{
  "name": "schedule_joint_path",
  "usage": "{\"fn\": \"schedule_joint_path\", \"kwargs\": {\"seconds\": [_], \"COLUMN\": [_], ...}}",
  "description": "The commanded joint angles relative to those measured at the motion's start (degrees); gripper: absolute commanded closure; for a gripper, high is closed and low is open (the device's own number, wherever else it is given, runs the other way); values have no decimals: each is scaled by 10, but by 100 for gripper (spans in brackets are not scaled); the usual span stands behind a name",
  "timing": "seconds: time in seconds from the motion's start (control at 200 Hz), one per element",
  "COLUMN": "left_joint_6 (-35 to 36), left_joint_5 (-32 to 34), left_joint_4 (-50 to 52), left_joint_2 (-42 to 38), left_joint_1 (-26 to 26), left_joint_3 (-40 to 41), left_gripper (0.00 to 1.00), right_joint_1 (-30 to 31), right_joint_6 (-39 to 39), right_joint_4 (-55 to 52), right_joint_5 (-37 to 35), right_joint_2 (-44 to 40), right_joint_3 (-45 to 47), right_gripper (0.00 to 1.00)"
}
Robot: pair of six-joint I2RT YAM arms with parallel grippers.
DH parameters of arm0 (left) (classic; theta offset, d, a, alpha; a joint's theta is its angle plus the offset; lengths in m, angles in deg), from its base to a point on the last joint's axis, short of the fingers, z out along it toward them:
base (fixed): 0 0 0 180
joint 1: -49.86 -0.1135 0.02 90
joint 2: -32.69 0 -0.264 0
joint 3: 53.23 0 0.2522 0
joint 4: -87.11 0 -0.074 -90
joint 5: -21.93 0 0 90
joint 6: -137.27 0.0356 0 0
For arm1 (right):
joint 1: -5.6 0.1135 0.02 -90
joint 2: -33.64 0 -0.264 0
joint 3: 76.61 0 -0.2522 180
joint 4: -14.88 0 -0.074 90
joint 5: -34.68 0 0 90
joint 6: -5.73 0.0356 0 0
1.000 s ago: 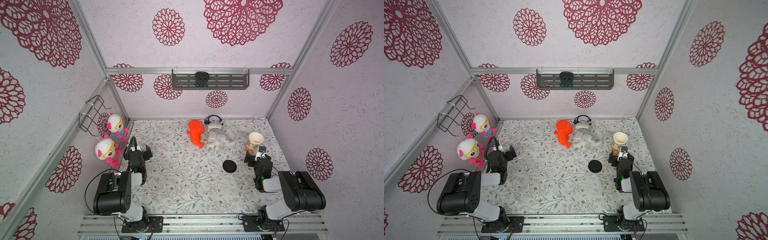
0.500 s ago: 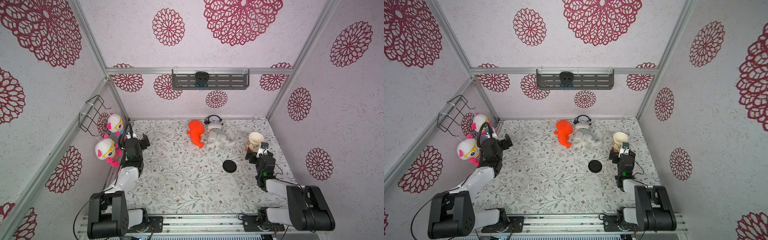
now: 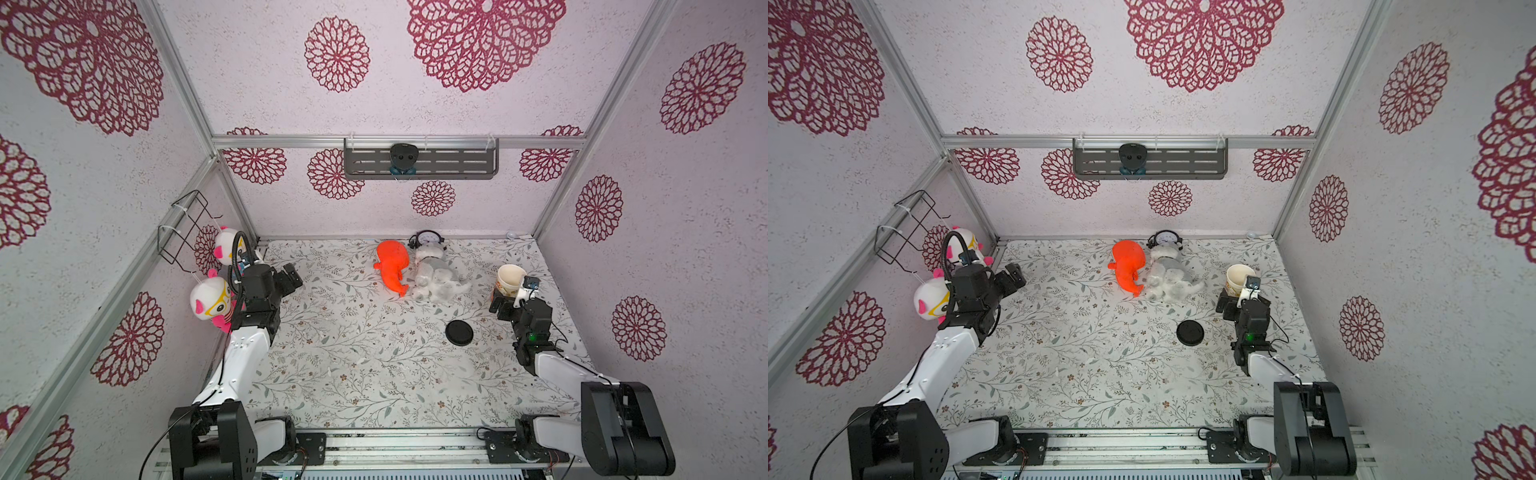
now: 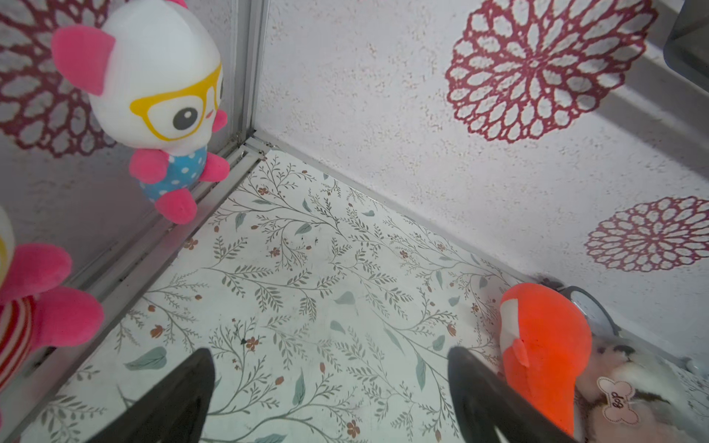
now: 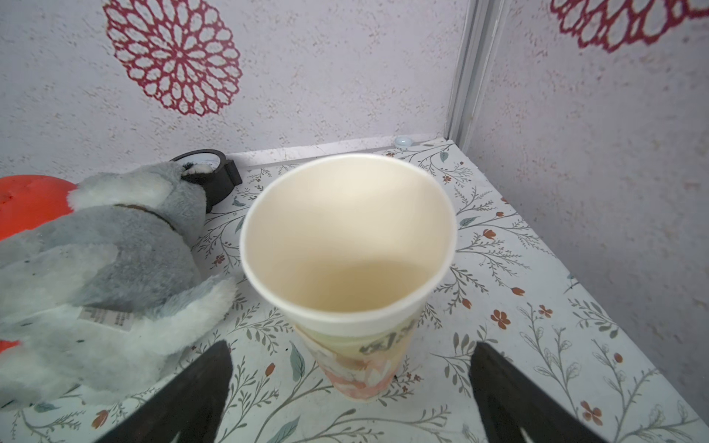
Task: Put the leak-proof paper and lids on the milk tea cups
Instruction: Pick up the cup at the center of the board.
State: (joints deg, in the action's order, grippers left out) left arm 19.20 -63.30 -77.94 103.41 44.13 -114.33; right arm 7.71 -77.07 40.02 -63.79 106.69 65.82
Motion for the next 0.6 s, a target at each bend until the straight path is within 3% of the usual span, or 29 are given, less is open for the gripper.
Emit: {"fn": "schedule_joint_path", "kwargs": {"seconds": [0.0, 0.595], "left_joint_6": [-19, 21], "left_joint_5": [-27, -49], "left_joint_4": [20, 25], "left_joint_2": [-15, -53], "left_joint_1": [-5, -8], "left_joint_3": [-4, 19], "left_gripper": [3, 3], "right_joint_1": [2, -2], "right_joint_6": [9, 9], "right_joint_4": [36, 160], "right_joint_5": [-17, -34], "right_joint_2": [19, 149], "right_joint_3": [-19, -68], "right_gripper": [1, 1]}}
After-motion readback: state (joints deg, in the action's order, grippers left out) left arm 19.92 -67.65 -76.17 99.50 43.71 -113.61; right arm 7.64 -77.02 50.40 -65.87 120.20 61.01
